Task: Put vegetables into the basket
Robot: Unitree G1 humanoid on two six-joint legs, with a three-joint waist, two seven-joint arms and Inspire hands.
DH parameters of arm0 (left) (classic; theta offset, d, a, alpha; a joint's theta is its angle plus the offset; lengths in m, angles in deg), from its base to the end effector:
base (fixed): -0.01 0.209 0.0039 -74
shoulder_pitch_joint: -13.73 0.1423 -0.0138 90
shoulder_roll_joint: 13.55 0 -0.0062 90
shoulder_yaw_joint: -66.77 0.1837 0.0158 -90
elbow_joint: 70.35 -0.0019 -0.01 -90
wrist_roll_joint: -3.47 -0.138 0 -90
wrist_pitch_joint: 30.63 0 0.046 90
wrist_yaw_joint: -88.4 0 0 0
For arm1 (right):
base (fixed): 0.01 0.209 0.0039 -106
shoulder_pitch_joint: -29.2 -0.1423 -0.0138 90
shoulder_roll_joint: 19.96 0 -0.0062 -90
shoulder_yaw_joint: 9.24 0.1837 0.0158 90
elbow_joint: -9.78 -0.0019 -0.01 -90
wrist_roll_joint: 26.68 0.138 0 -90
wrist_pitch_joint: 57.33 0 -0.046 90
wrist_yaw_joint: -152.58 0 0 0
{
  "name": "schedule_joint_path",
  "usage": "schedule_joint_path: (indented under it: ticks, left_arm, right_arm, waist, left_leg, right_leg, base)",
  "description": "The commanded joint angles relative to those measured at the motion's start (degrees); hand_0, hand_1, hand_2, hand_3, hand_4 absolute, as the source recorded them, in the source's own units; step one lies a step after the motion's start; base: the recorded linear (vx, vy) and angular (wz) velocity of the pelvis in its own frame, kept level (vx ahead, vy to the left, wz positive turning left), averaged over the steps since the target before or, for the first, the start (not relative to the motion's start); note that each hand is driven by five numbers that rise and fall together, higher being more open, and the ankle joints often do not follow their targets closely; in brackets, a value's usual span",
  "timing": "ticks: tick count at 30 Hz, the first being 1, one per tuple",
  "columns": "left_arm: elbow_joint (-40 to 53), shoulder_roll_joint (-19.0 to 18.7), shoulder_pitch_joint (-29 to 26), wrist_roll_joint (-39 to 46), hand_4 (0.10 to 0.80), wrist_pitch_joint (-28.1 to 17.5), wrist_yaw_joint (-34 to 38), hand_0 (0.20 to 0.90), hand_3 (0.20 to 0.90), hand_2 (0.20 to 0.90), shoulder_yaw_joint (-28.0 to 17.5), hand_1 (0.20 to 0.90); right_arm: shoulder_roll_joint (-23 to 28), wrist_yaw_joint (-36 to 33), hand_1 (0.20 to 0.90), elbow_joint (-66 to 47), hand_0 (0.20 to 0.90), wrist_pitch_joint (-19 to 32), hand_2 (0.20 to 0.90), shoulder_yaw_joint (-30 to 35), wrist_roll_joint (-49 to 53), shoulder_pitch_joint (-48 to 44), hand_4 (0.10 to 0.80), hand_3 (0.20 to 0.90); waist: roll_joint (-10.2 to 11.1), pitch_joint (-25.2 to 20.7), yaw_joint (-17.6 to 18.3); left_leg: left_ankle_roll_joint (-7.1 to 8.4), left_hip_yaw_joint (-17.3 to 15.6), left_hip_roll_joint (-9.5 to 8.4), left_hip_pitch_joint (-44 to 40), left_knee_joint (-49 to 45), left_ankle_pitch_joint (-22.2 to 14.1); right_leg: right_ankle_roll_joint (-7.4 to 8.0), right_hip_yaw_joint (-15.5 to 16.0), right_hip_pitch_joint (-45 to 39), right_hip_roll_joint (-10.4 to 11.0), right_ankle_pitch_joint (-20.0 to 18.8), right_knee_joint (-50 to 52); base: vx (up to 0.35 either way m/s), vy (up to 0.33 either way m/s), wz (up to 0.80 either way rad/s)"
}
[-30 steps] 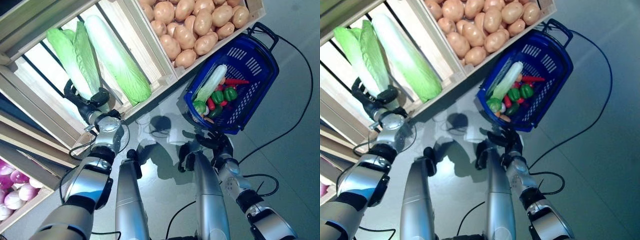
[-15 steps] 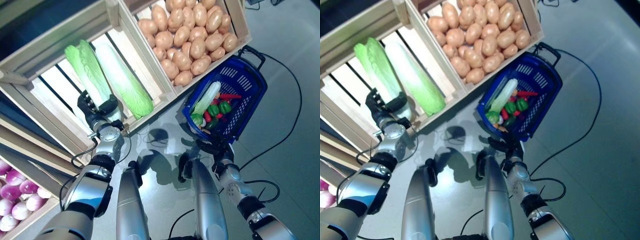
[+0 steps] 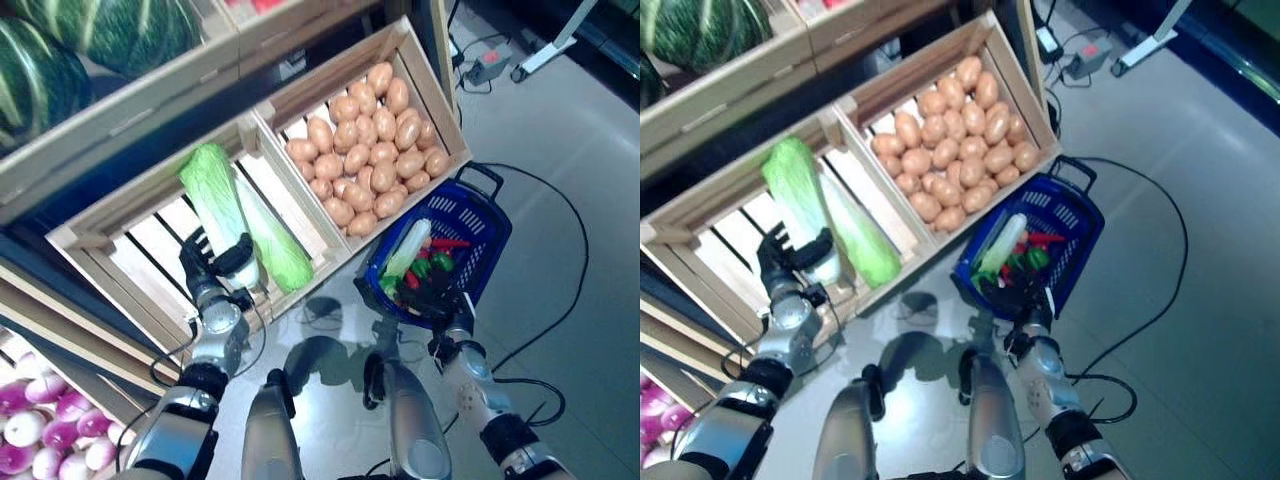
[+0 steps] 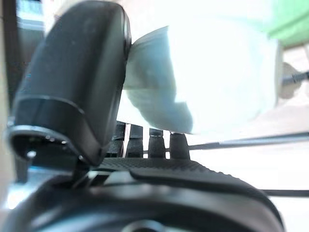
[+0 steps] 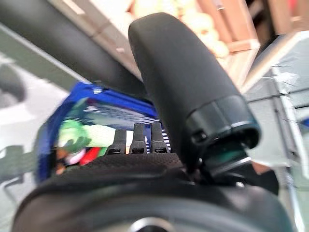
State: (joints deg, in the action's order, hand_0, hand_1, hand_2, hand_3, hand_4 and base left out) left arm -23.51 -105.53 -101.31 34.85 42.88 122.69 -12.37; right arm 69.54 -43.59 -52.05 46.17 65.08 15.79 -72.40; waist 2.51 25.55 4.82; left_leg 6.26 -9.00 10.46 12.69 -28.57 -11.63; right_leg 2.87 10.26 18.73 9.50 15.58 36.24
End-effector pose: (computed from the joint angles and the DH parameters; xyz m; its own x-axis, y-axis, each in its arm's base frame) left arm 0.2745 0.1970 0.0278 0.8113 0.5718 -0.1219 -0.5818 0.8103 -0.0708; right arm 0.2296 -0.1707 0.0032 0.9537 -0.1911 -0.2321 0.2600 0.9119 0.3177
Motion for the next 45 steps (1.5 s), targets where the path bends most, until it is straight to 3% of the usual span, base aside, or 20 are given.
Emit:
schedule_joint_path:
  ticks: [1,8,13,18,23,28,35,45]
  left_arm:
    - [8.28,-0.65,1.20,-8.33,0.400,-9.84,1.14,0.300,0.300,0.300,0.43,0.300]
    - [16.24,0.26,7.06,-11.32,0.400,-7.69,-1.08,0.300,0.300,0.300,-0.03,0.300]
    - [19.23,-0.29,8.52,-12.88,0.400,-7.50,-3.67,0.300,0.300,0.300,-0.28,0.300]
    - [23.02,-1.54,9.55,-16.03,0.400,-6.51,-9.26,0.300,0.300,0.300,0.73,0.300]
    - [23.92,-2.53,8.44,-19.06,0.400,-6.66,-12.53,0.300,0.300,0.300,2.81,0.300]
    - [24.33,-3.04,7.70,-21.97,0.400,-8.18,-15.83,0.300,0.300,0.300,4.35,0.300]
    - [25.47,-4.40,6.12,-26.42,0.400,-10.75,-19.28,0.300,0.300,0.300,7.25,0.300]
    - [26.46,-5.29,4.74,-25.62,0.400,-12.02,-23.82,0.300,0.300,0.300,10.55,0.300]
  right_arm:
    - [-0.62,-1.38,0.900,-5.84,0.900,5.56,0.900,2.29,-3.89,2.47,0.800,0.900]
    - [-1.80,1.67,0.900,-10.16,0.900,4.25,0.900,4.71,-5.12,5.08,0.800,0.900]
    - [-3.01,3.90,0.900,-11.01,0.900,3.40,0.900,5.68,-2.27,5.25,0.800,0.900]
    - [-4.03,15.65,0.900,-11.68,0.900,-2.48,0.900,6.10,5.41,5.39,0.800,0.900]
    - [-2.57,20.51,0.900,-11.61,0.900,-4.42,0.900,6.98,10.64,3.76,0.800,0.900]
    - [-1.81,24.45,0.900,-11.75,0.900,-7.36,0.900,8.02,15.65,2.41,0.800,0.900]
    - [-2.03,33.60,0.900,-12.53,0.900,-15.46,0.900,7.66,25.33,-0.57,0.800,0.900]
    - [-1.07,34.51,0.900,-11.47,0.900,-16.20,0.900,7.82,30.33,-5.46,0.800,0.900]
  waist:
    - [-1.05,-10.56,-0.40]
    - [-1.65,-15.56,-1.07]
    - [-1.74,-17.44,-1.42]
    - [-1.57,-19.27,-2.08]
    - [-1.15,-20.54,-2.78]
    - [-0.75,-21.40,-3.05]
    - [-0.12,-22.15,-3.56]
    - [0.35,-22.83,-4.31]
  left_leg:
    - [-5.28,-3.78,-2.89,-4.43,4.52,0.44]
    - [-5.41,-5.30,-4.65,-15.53,16.89,3.46]
    - [-5.74,-6.08,-5.18,-18.91,21.61,5.41]
    - [-5.28,-5.87,-5.60,-22.32,27.89,7.52]
    - [-4.58,-5.36,-5.58,-24.37,33.16,9.52]
    - [-4.20,-4.97,-5.35,-24.05,33.57,9.41]
    - [-3.99,-5.08,-5.21,-24.21,33.57,8.96]
    - [-3.93,-4.90,-5.05,-24.50,33.57,8.64]
  right_leg:
    - [0.89,0.14,-7.91,1.55,-4.78,-10.18]
    - [2.24,2.52,-20.01,0.49,-7.82,-22.88]
    - [2.23,3.38,-23.28,-0.24,-10.06,-27.41]
    - [2.65,4.21,-26.44,-1.20,-12.43,-32.71]
    - [3.04,5.10,-28.57,-2.01,-14.24,-36.76]
    - [3.15,5.84,-29.62,-2.45,-15.25,-38.98]
    - [3.03,5.96,-30.59,-3.07,-15.98,-40.97]
    - [2.81,5.77,-30.97,-3.36,-15.73,-41.24]
  base:
    - [0.105,-0.013,-0.09]
    - [0.146,-0.013,0.00]
    - [0.062,-0.016,0.02]
    - [0.055,-0.027,0.03]
    - [0.023,-0.040,0.03]
    - [0.000,-0.040,0.06]
    - [-0.001,-0.027,0.01]
    - [0.000,0.000,0.00]
